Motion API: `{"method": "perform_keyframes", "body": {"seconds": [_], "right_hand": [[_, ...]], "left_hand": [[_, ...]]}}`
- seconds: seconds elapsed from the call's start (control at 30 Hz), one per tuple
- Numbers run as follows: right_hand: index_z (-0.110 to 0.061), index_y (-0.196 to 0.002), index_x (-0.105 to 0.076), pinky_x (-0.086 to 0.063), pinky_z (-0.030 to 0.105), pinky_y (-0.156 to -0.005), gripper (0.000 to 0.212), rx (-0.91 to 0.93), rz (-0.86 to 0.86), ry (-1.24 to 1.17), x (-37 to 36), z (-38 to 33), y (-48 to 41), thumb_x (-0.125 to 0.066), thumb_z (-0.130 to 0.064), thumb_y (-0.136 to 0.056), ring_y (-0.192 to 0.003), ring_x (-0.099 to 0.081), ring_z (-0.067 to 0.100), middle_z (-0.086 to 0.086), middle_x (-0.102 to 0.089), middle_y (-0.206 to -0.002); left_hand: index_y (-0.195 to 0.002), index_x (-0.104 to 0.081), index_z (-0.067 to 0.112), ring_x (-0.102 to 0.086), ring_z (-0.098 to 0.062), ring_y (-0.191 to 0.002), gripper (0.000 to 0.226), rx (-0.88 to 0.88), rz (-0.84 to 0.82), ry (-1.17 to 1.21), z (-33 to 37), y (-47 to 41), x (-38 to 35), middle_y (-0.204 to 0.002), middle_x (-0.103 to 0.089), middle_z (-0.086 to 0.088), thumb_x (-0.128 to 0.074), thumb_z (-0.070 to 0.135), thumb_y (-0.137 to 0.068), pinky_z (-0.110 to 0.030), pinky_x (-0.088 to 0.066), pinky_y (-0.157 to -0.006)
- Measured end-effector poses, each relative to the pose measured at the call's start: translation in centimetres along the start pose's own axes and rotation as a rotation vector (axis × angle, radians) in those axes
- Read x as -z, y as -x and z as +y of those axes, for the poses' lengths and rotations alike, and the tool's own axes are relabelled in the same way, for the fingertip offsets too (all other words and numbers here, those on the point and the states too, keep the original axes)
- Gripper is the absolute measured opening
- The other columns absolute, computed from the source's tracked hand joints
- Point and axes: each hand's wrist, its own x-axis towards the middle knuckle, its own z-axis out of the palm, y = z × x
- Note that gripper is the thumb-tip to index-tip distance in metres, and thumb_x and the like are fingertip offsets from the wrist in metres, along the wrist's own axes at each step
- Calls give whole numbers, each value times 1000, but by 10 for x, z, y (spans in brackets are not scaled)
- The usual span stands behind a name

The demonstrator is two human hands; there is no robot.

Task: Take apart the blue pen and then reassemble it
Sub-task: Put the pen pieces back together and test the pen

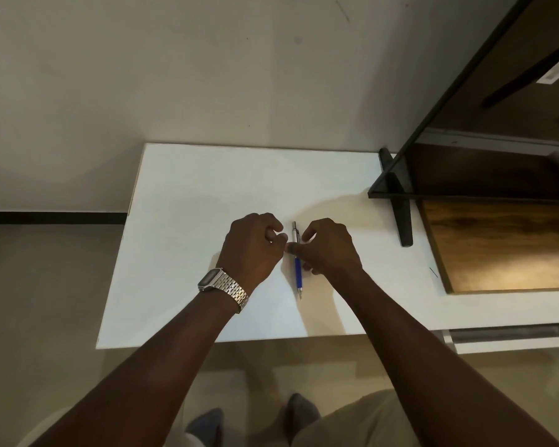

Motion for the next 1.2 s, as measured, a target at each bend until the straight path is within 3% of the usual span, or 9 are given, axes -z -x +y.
{"method": "perform_keyframes", "body": {"seconds": [0.23, 0.47, 0.6, 0.67, 0.73, 0.83, 0.93, 1.07, 1.2], "right_hand": [[-7, -88, -68, -64, 51, -79, 37, 1, 10, -3, -2, 0, -2, -89, -33, -72, -80, -75, 35, 14, -75, -83], [1, -66, -74, -67, 47, -69, 17, -31, -19, -138, 0, 6, -3, -77, -14, -71, -53, -75, 31, 15, -74, -56], [2, -72, -76, -66, 53, -66, 16, -42, -20, -390, 13, 3, -2, -79, -14, -74, -57, -75, 36, 17, -75, -63], [3, -79, -77, -66, 56, -70, 16, -46, -48, -583, 22, -1, -1, -76, -13, -75, -59, -76, 34, 16, -75, -67], [3, -85, -78, -65, 53, -72, 17, -35, -81, -703, 29, -5, 1, -72, -11, -77, -63, -75, 31, 17, -75, -72], [3, -91, -76, -64, 42, -68, 16, -4, -117, -771, 35, -8, 5, -67, -8, -83, -67, -73, 26, 14, -77, -79], [-3, -104, -74, -62, 39, -70, 22, 59, -116, -810, 38, -13, 8, -68, -9, -84, -76, -75, 26, 14, -80, -89], [-31, -134, -61, -67, 42, -72, 60, 186, -140, -822, 44, -16, 6, -71, 7, -88, -85, -78, 30, 17, -80, -105], [-19, -140, -61, -66, 40, -71, 58, 235, -164, -788, 49, -14, 5, -72, 7, -89, -83, -78, 33, 22, -78, -107]], "left_hand": [[-90, -78, 14, -70, -20, -78, 10, 52, -7, 32, -4, -2, -3, -77, -76, -3, -76, 20, -83, -27, -53, -76], [-92, -80, 13, -71, -19, -81, 13, 67, -33, 60, -4, -1, -5, -80, -78, -3, -77, 23, -83, -22, -49, -76], [-88, -80, 15, -76, -22, -67, 12, 186, -126, 303, -4, 1, -6, -74, -78, -5, -81, 25, -81, -33, -62, -70], [-87, -81, 16, -79, -21, -74, 9, 281, -249, 516, -3, 1, -5, -79, -81, -6, -81, 24, -81, -38, -65, -72], [-87, -83, 16, -80, -18, -80, 9, 317, -337, 664, 0, 1, -5, -84, -82, -5, -80, 24, -84, -31, -64, -71], [-88, -83, 19, -78, -15, -77, 7, 302, -324, 679, 3, 1, -5, -82, -82, -5, -82, 24, -83, -23, -61, -68], [-88, -84, 21, -79, -18, -81, 6, 275, -305, 720, 3, 0, -4, -83, -82, -7, -82, 21, -82, -26, -64, -73], [-86, -84, 24, -79, -23, -85, 9, 247, -317, 743, 4, 0, -3, -85, -82, -6, -82, 17, -82, -27, -64, -74], [-89, -84, 22, -80, -22, -82, 10, 238, -322, 743, 2, 1, -3, -85, -82, -7, -83, 16, -82, -29, -64, -75]]}}
